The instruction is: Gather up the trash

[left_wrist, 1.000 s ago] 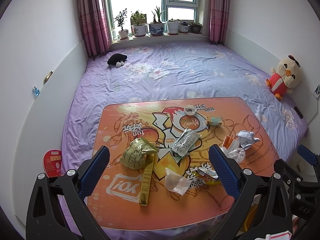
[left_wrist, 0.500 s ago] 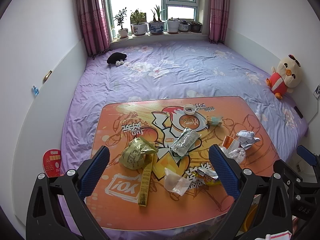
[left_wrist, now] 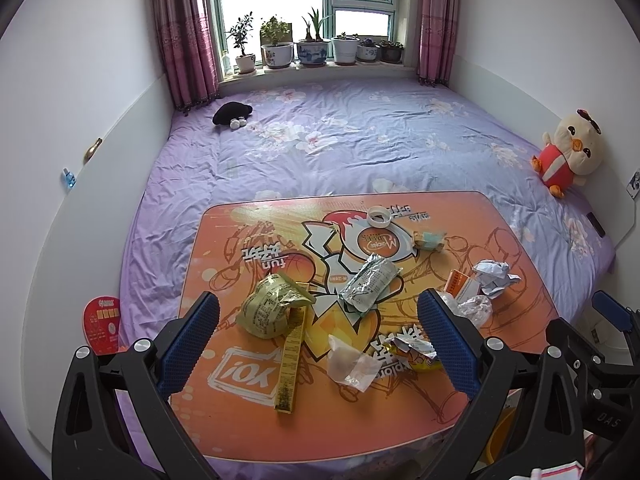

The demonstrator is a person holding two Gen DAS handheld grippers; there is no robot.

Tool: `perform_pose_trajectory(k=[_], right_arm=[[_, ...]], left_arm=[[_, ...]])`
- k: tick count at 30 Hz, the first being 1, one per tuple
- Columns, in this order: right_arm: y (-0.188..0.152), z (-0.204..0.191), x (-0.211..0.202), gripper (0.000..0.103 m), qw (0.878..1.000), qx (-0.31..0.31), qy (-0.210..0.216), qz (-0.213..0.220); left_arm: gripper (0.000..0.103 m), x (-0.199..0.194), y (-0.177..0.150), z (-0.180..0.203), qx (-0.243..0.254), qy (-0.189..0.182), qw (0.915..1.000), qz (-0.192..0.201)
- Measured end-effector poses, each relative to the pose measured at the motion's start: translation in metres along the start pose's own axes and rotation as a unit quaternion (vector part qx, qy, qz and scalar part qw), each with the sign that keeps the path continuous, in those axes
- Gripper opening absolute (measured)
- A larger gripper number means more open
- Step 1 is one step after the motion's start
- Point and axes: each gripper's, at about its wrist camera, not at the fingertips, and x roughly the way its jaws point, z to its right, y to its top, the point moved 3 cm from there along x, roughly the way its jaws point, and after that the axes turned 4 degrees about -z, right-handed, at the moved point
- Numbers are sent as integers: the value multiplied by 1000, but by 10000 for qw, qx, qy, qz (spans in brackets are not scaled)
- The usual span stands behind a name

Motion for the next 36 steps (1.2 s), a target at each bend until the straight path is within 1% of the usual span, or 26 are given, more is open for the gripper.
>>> perform_pose_trajectory(k=[5,10,14,18,23,27,29,30,32,36], right_arm=[[-4,2,-2,100,9999,16,23,111],[-20,3,0,100,9999,-51,12,102],[-34,-1,6,100,9998,-142,112,19],[-43,-3,16,100,9995,-120,245,-168],[-55,-11,39,100,9975,-153,491,-475],[-58,-21,64,100,9943,-324,779,-651],[-58,-26,75,95,9923,-426,917,-713],[-58,-28,82,93,9914,-485,943,-767],[-58,-33,96,83,9892,-593,989,-907],[-59,-36,113,77,9871,-703,975,-1058]], left_arm=[[98,2,-12,-8,-8,-71,10000,37],[98,9,-39,-21,-51,-137,9998,-123],[98,15,-58,-34,-174,-175,9993,-283],[98,24,-68,-46,-256,-160,9985,-455],[98,53,-86,-56,-296,-251,9952,-902],[98,84,-98,-56,-174,-324,9913,-1261],[98,96,-101,-56,-94,-351,9898,-1377],[98,98,-101,-56,-51,-328,9902,-1359],[98,100,-99,-53,126,-281,9910,-1301],[98,106,-94,-51,305,-189,9913,-1264]])
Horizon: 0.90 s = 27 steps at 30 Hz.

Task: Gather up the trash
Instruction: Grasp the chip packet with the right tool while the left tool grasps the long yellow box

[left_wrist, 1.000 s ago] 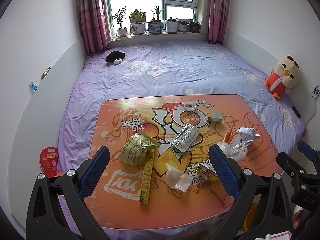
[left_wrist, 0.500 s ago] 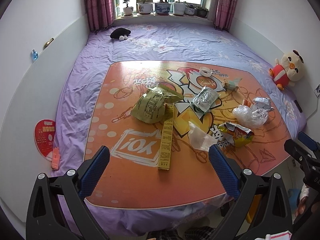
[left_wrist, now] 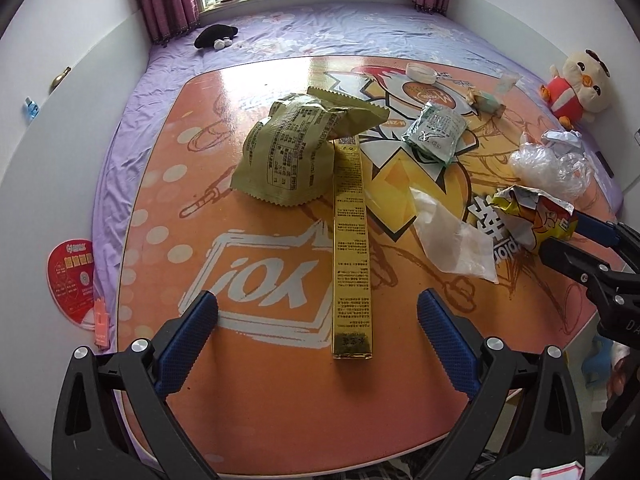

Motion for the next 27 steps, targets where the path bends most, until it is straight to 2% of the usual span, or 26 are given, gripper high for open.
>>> perform_pose_trajectory(k=[6,9,14,16,21,24,26,27], right_arm=[[8,-6,14,69,9997,-218,-103,50],[12,-5,16,65,9994,-285,-140,108],[21,-4,22,41,9996,-207,-164,124],[24,-5,25,36,9997,-170,-132,95],[24,-10,26,35,9996,-231,-171,49],[21,-17,25,35,9994,-285,-183,-5],[18,-19,24,35,9994,-287,-203,-39],[16,-19,23,35,9994,-277,-208,-56]], left_arm=[[99,6,11,2,110,41,9999,75],[100,9,16,9,320,-34,9994,143],[100,12,19,14,490,-156,9982,314],[100,12,20,14,537,-176,9979,301],[99,11,21,14,566,-182,9976,364],[85,7,21,14,515,-146,9975,472],[59,4,21,15,568,-152,9969,524],[53,2,20,17,621,-163,9965,534]])
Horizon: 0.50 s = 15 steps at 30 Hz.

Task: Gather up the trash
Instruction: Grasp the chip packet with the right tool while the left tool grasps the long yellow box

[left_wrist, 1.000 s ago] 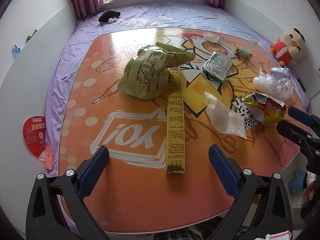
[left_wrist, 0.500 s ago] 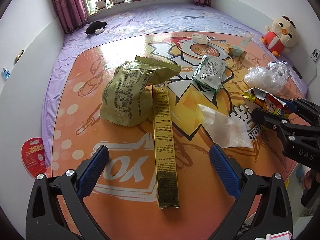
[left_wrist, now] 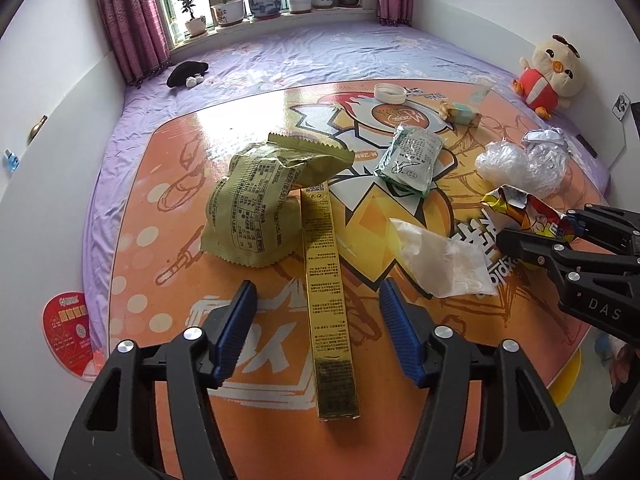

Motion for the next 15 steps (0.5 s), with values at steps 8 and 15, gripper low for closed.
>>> perform_pose_trajectory(k=[8,15], right_arm=[[-16,2,-9,35,9998,202,-6,-70],[-21,5,-26,35,9990,452,11,52]], left_arm=[[19,-5,-2,7,271,-115,9996,-55],[18,-17,0,8,414,-255,9988,6]])
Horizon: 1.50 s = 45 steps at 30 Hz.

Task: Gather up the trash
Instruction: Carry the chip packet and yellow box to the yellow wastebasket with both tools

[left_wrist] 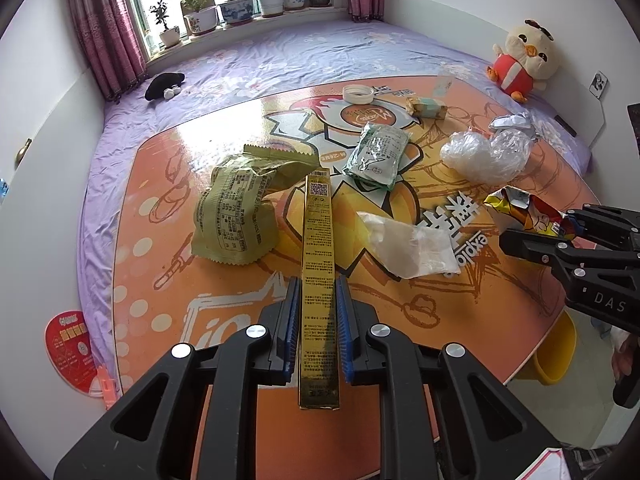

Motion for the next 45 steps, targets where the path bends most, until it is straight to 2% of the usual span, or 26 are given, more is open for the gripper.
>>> perform_pose_trajectory(k=[7,13,18,22,27,32,36,38,43,45], right_arm=[[7,8,-37,34,9983,321,184,441],[2,26,-75,34,9942,703,139,798],[-22,56,-108,34,9875,1176,-60,1049],[-51,86,-130,34,9798,1606,-253,1163],[-101,120,-154,34,9683,2126,-508,1210],[-148,156,-176,34,9539,2645,-718,1223],[-193,189,-190,34,9433,2981,-928,1128],[-217,207,-193,34,9370,3177,-1009,1042],[-278,257,-190,34,9217,3624,-1127,803],[-303,276,-183,34,9164,3783,-1121,676]], left_arm=[[18,-22,20,13,269,-180,9991,270],[18,-40,38,42,696,-569,9949,456],[18,-45,50,86,1285,-947,9859,505],[18,-48,55,132,1837,-1253,9737,493],[18,-50,49,197,2524,-1728,9513,379],[18,-50,31,264,3189,-2153,9228,197],[18,-45,11,321,3681,-2467,8964,-55],[18,-36,0,350,3936,-2634,8804,-252],[18,-11,-34,420,4548,-2822,8421,-663],[18,1,-49,446,4725,-2850,8295,-866]])
